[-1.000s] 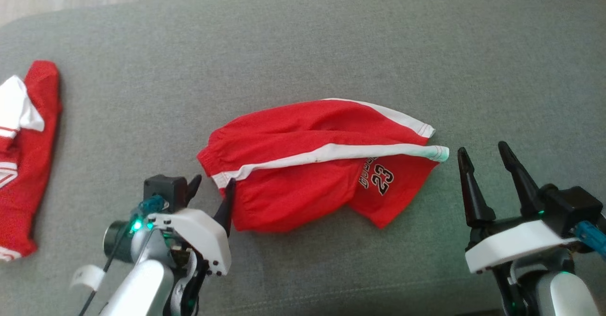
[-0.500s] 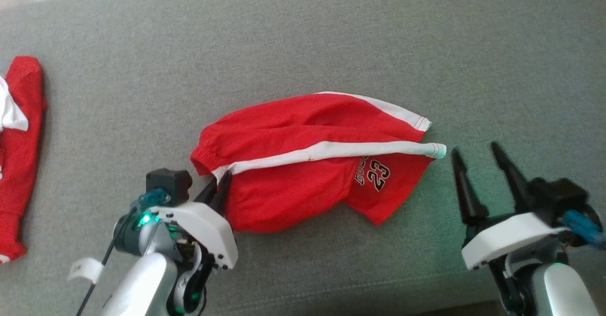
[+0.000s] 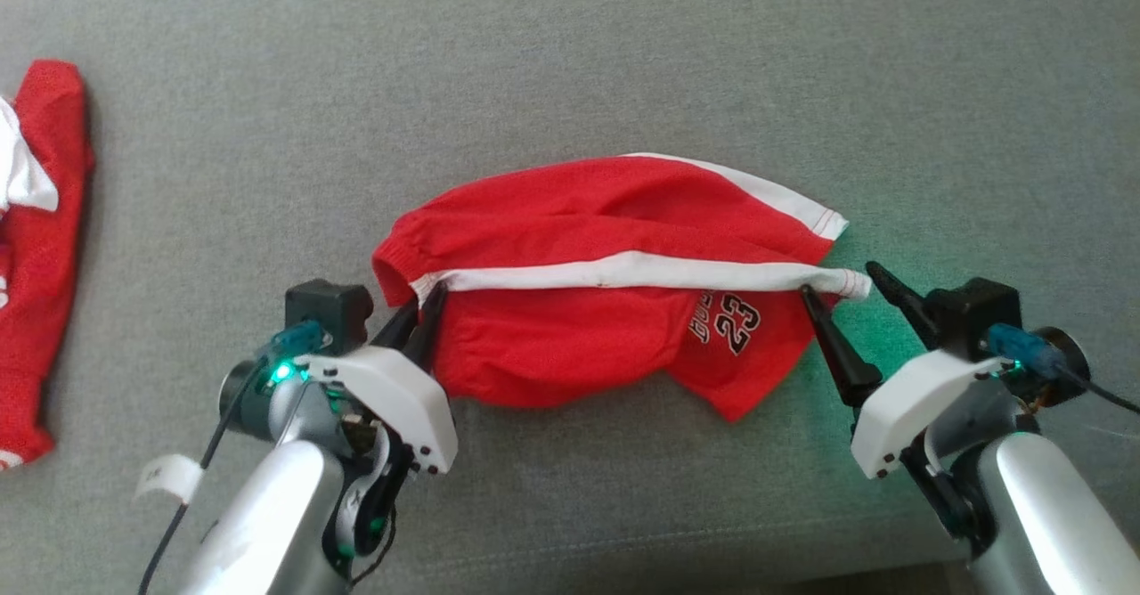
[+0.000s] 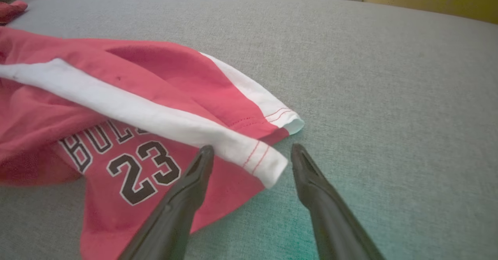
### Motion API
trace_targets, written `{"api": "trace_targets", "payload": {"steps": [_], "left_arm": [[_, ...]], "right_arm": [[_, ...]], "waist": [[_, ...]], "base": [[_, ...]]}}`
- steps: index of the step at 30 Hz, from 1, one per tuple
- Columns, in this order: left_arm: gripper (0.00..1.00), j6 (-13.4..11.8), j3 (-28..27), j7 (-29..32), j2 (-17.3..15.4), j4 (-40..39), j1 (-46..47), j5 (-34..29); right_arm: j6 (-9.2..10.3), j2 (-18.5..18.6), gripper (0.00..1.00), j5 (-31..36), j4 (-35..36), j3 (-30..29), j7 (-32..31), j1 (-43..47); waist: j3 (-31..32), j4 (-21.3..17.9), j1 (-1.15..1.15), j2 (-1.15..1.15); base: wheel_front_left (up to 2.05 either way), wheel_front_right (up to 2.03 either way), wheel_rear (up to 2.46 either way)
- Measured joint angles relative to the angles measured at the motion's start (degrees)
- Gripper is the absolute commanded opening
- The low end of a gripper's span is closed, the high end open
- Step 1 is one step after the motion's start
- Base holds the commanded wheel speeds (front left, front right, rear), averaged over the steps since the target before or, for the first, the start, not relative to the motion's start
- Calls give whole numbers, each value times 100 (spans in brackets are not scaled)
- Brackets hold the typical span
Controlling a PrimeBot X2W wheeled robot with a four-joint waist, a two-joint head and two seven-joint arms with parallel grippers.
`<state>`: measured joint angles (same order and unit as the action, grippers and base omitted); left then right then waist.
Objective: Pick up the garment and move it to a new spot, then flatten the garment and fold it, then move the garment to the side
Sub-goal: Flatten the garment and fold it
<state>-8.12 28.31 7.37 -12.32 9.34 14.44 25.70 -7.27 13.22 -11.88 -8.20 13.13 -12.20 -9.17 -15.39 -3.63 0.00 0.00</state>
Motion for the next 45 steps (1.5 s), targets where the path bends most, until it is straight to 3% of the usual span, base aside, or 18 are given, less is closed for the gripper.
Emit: {"api": "trace_targets", "payload": {"steps": [1, 2, 9, 17, 18, 23, 29, 32, 37, 43, 45], "left_arm": [[0, 8, 12, -33, -1, 2, 20, 0], [0, 8, 26, -49, 1, 3, 33, -1], [0, 5, 26, -407, -53, -270, 54, -149], [0, -154, -125, -442, -427, -1524, 533, -643], [0, -204, -127, -408, -453, -1893, 620, -704], [0, -264, -154, -211, -565, -2692, 740, -818], [0, -305, -231, -23, -606, -3263, 1073, -900], [0, -292, -243, 43, -598, -3183, 1154, -864], [0, 10, -240, 35, -446, -2250, 1620, -459], [0, 383, -367, -848, 124, -335, 3034, -265], [0, 627, -491, -1254, 427, 915, 3859, -114]], "right_arm": [[0, 24, 69, -36, -40, 51, 1, -30], [1, 44, 0, -92, -87, 102, 1, -64], [0, 192, 0, -398, 294, 38, 461, -216], [0, 430, 0, -311, 1747, -365, 671, -435], [0, 447, 0, -264, 2213, -467, 646, -469], [0, 526, 0, -166, 3181, -743, 254, -470], [0, 537, 0, -220, 3771, -1046, -141, -598], [0, 531, 0, -343, 3755, -1087, -202, -749], [0, 520, 0, -657, 3089, -980, -180, -1357], [0, 512, 0, -909, 1516, -617, 171, -2921], [0, 408, 0, -981, 486, -410, 511, -3963]], "waist": [[-15, 10, 0, 0], [-25, 20, 0, 0], [67, 51, 0, 0], [459, 30, 0, 0], [577, 18, 0, 0], [826, -30, 0, 0], [909, -83, 0, 0], [846, -97, 0, 0], [623, -120, 0, 0], [289, -133, 0, 0], [150, -145, 0, 0]], "base": [[0, 0, 0], [0, 0, 0], [0, 0, 0], [0, 0, 0], [0, 0, 0], [0, 0, 0], [0, 0, 0], [0, 0, 0], [0, 0, 0], [0, 0, 0], [0, 0, 0]]}}
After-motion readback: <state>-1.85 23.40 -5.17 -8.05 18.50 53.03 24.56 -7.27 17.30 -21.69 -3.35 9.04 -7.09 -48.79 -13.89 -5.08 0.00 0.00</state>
